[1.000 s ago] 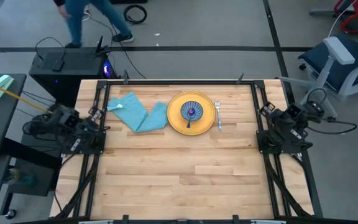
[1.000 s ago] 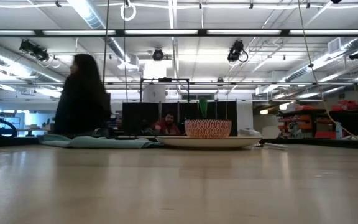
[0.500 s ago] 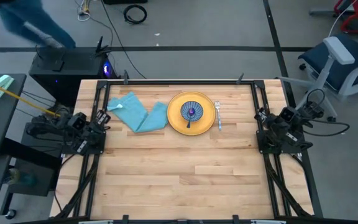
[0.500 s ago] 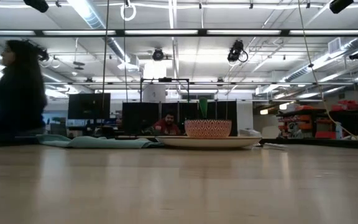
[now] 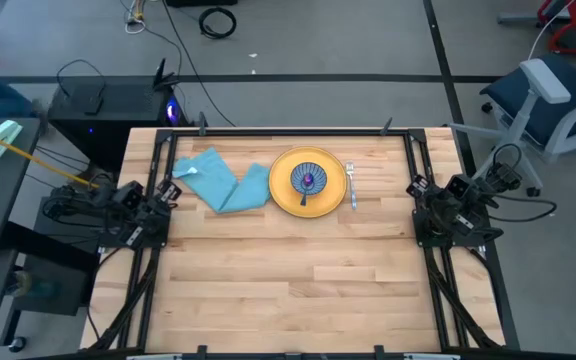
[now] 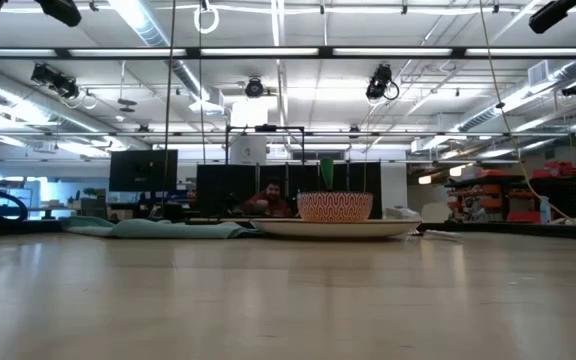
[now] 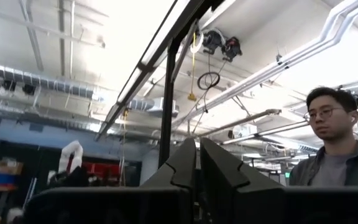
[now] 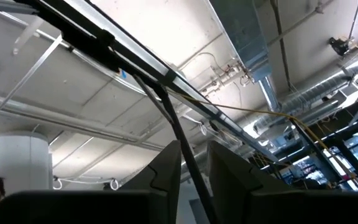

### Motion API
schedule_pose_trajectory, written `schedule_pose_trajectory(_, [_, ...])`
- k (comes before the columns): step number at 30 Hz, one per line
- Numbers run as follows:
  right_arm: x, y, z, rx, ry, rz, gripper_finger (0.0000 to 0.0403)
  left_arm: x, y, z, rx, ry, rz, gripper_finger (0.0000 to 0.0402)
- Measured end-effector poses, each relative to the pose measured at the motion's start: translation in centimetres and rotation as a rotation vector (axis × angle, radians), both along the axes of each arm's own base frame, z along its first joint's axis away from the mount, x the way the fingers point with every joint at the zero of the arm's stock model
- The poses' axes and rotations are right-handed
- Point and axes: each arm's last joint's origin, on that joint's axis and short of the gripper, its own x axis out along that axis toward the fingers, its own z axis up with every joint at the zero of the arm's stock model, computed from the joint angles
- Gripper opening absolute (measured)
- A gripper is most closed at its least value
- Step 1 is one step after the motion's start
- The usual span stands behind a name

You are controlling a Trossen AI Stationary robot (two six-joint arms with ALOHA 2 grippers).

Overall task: Set table place
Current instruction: Return to Home Position

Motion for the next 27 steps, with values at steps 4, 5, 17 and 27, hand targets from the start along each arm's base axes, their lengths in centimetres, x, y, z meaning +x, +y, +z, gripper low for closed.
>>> schedule_pose_trajectory(4, [0.4, 0.3, -0.5, -0.048, 0.057, -0.001, 0.0085, 0.4, -0.1, -0.4, 0.008, 0.057, -0.005, 0.0028])
schedule_pose_trajectory(5, [0.6, 0.4, -0.7, -0.072, 0.088, 0.004, 0.0085, 0.5, -0.1, -0.6, 0.014, 0.084, -0.005, 0.0029])
schedule_pose_trajectory(17, [2.5, 1.3, -4.4, -0.378, 0.462, -0.12, 0.0085, 2.2, -0.5, -3.6, 0.097, 0.432, -0.002, 0.0038])
schedule_pose_trajectory(27, [3.2, 0.5, -6.6, -0.276, 0.739, -0.272, 0.0085, 2.5, -0.6, -4.9, 0.153, 0.557, 0.012, 0.0038])
